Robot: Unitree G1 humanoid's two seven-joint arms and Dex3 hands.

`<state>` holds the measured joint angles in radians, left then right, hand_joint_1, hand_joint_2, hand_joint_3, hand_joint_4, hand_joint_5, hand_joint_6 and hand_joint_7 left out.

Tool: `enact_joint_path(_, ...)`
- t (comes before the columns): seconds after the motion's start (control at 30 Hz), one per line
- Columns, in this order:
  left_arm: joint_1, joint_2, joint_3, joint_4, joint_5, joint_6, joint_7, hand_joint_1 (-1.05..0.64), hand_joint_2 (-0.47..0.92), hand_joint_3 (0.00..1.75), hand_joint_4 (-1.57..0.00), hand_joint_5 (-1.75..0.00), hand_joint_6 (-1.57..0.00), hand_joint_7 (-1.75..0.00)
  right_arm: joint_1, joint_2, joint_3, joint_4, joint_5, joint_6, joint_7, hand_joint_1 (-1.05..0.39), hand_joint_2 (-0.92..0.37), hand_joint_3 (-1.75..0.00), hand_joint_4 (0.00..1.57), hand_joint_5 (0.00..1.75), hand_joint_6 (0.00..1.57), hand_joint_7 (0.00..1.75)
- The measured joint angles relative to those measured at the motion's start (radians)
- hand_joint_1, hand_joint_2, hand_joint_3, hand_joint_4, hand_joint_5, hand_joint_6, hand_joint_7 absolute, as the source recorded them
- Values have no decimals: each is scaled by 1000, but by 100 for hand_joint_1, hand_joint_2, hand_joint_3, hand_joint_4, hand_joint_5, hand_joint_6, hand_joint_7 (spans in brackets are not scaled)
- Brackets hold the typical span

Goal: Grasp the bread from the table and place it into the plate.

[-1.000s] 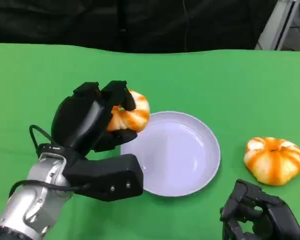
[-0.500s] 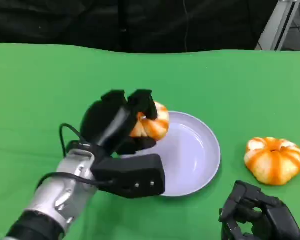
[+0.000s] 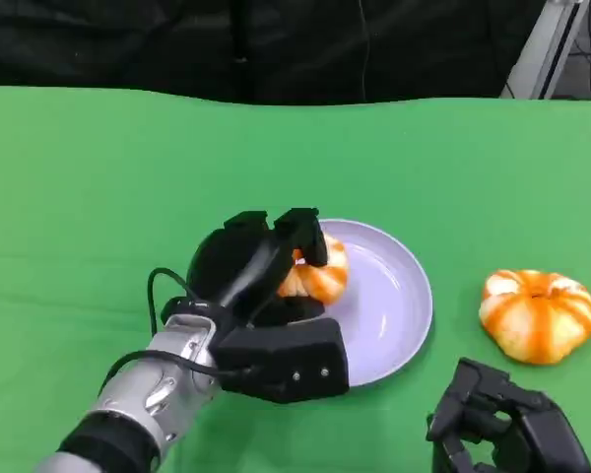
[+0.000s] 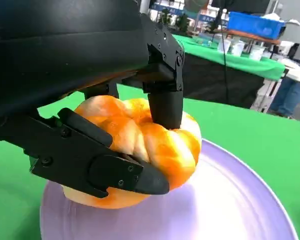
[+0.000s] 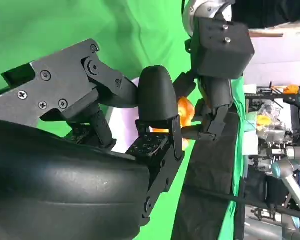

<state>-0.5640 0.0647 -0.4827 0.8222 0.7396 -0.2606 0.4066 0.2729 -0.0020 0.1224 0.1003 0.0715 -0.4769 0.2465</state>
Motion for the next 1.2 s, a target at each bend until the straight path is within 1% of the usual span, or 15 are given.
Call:
enact_joint_path(0.1, -2, -13, 0, 45, -3, -10, 8, -5, 91, 25, -63, -175, -60, -167, 2, 0, 1, -5, 1, 0, 0, -14, -67, -99, 78, 175, 74, 153)
enact_joint_path(0.13, -3, -16, 0, 56, -3, -15, 13, -10, 91, 23, -64, -141, -74, -109, 2, 0, 2, -5, 1, 1, 0, -13, -68, -100, 78, 175, 74, 153)
enact_joint_path(0.17, -3, -18, 0, 62, -6, -18, 15, -11, 92, 23, -66, -127, -88, -72, 2, 0, 2, -5, 1, 1, 0, -13, -68, -100, 78, 175, 74, 152)
enact_joint_path(0.2, -4, -20, 0, 66, -10, -19, 14, -37, 92, 40, -50, -84, -77, -39, 2, 0, 2, -5, 3, 1, 1, -13, -68, -100, 78, 175, 74, 152)
enact_joint_path(0.23, -4, -19, 0, 67, -18, -22, 6, -62, 92, 57, -32, -42, -61, -16, 2, 0, 2, -5, 4, 1, 1, -13, -68, -100, 78, 175, 74, 152)
enact_joint_path(0.27, -4, -16, 0, 67, -28, -36, -16, -70, 92, 63, -27, -28, -55, -8, 3, 0, 3, -6, 4, 2, 1, -14, -67, -100, 78, 175, 74, 152)
enact_joint_path(0.3, -5, -9, -1, 66, -38, -55, -44, -76, 92, 67, -23, -18, -52, -3, 3, 0, 3, -8, 4, 4, 1, -14, -67, -100, 78, 175, 75, 152)
enact_joint_path(0.43, -5, 9, -1, 66, -54, -83, -94, -79, 92, 70, -21, -12, -50, 0, 8, 0, 4, -15, 4, 12, -1, -14, -67, -101, 78, 175, 75, 152)
enact_joint_path(0.93, -4, 11, -1, 66, -61, -87, -96, -80, 92, 70, -23, -8, -49, 0, 9, 0, 5, -26, 4, 15, -1, -14, -67, -102, 78, 175, 75, 152)
enact_joint_path(0.97, -4, 11, -1, 66, -61, -87, -96, -94, 92, 82, -9, -3, -25, 0, 9, 0, 5, -26, 4, 15, -1, -14, -66, -102, 78, 175, 75, 152)
enact_joint_path(1.0, -4, 14, -3, 63, -61, -88, -101, -100, 92, 87, -5, -2, -16, 0, 9, 0, 5, -26, 3, 15, -2, -13, -66, -102, 78, 175, 75, 152)
enact_joint_path(1.07, -1, 33, -12, 40, -59, -92, -126, -104, 92, 90, -1, 0, -11, -1, 9, 0, 5, -26, 3, 15, -4, -13, -67, -102, 78, 175, 74, 152)
enact_joint_path(1.2, 3, 73, -1, -60, -64, -99, -143, -105, 92, 89, 0, 0, -10, -2, 8, 0, 5, -26, 3, 15, -4, -13, -67, -102, 78, 175, 74, 153)
